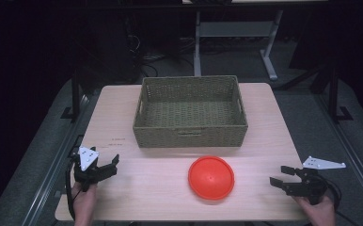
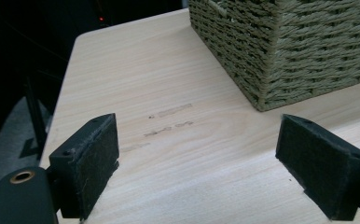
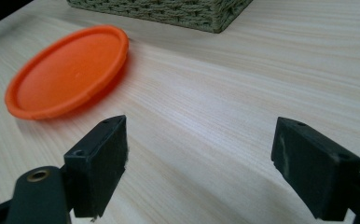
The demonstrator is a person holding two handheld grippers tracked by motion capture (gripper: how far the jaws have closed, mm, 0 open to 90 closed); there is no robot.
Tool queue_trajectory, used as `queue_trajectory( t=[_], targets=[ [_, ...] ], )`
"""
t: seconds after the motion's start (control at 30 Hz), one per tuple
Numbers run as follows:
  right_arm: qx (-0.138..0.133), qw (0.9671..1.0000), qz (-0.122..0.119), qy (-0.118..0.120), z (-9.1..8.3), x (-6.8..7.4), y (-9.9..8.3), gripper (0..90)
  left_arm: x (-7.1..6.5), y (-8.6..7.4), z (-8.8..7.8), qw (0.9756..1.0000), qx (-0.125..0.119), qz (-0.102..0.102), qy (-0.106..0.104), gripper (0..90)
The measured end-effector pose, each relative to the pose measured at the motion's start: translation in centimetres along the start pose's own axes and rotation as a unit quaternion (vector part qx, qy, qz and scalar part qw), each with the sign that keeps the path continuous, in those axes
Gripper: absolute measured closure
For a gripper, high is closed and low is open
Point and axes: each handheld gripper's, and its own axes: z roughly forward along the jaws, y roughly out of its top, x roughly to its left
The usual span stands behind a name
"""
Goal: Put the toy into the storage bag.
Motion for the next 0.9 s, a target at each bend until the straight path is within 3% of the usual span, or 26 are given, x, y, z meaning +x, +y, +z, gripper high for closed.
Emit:
queue_trajectory(
  t=[0.07,0.23,0.33,0.5,0.67,0.9],
  targets=[
    [-0.005,0.9999,0.0,-0.009,-0.1,0.2,0.1,17.9,0.0,-0.1,0.0,1.0,0.002,-0.003,0.002,12.7],
    [-0.01,0.9999,0.0,-0.006,-0.2,0.5,0.4,17.2,0.1,-0.1,-0.2,1.0,-0.006,-0.003,0.002,12.7],
    [-0.019,0.9997,0.004,0.013,-0.3,0.8,1.2,17.2,0.0,-0.1,-0.1,1.0,-0.006,-0.002,0.001,12.7],
    [-0.024,0.9996,0.0,0.016,-0.3,1.1,2.2,15.7,-0.1,0.0,-0.2,0.9999,-0.012,0.004,0.003,12.7],
    [-0.017,0.9996,0.0,0.022,0.0,1.9,3.2,15.4,-0.4,0.1,-0.1,0.9999,-0.01,0.008,0.003,12.7],
    [0.015,0.999,-0.036,0.024,1.6,3.7,4.9,15.5,-0.6,0.2,-0.1,0.9997,-0.019,0.013,0.001,12.7]
  ],
)
